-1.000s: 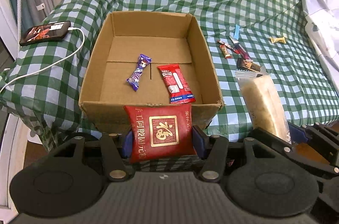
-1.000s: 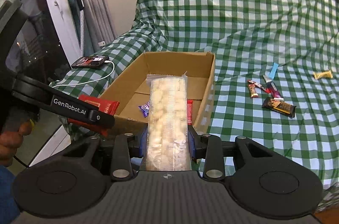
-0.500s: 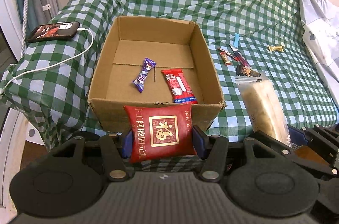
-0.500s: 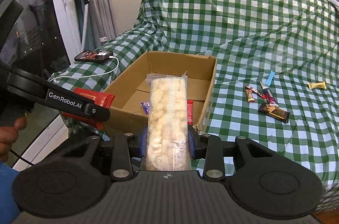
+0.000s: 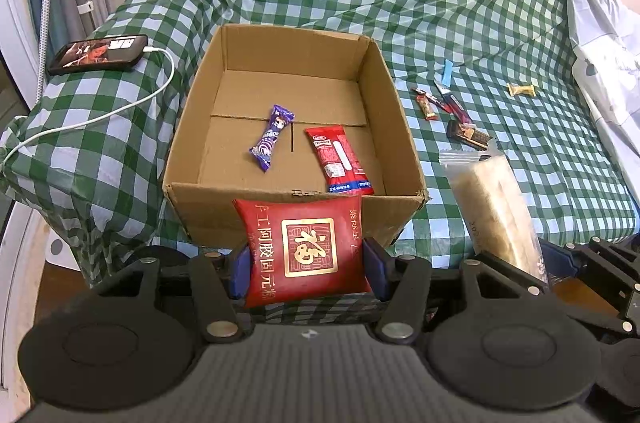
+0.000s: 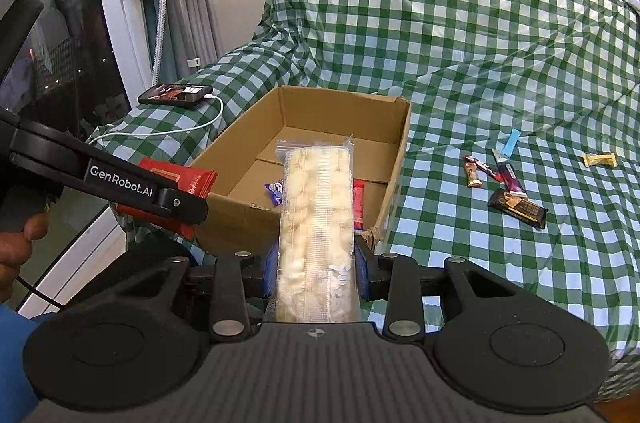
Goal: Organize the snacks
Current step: 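Carry the red square packet and nougat bar over the box with both grippers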
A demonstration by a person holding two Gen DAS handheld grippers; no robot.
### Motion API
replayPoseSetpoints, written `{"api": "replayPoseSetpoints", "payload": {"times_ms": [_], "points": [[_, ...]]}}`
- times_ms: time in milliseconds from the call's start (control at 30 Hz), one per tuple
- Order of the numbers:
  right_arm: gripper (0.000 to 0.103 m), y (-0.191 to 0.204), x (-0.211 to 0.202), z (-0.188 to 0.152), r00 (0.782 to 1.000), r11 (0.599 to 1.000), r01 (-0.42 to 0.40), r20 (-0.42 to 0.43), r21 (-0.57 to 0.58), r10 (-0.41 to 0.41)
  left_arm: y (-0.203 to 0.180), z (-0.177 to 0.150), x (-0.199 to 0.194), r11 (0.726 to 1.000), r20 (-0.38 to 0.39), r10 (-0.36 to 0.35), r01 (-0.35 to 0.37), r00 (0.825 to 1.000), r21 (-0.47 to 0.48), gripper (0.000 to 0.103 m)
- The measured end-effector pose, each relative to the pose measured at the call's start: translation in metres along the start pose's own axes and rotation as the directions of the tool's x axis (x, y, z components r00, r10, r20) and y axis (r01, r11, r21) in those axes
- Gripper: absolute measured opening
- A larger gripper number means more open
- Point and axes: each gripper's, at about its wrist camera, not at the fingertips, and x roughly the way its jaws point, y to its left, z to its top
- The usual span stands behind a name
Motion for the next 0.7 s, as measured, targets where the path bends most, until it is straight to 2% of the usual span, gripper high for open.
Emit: {"api": "replayPoseSetpoints", "payload": {"times_ms": [700], "points": [[0.038,0.001,0.01,0.001,0.999,1.0,-0.003,-0.033,-0.019,0.003,0.002,0.002,0.011,1.0,-0.017,0.003,-0.003,1.0,-0.015,0.061]]}}
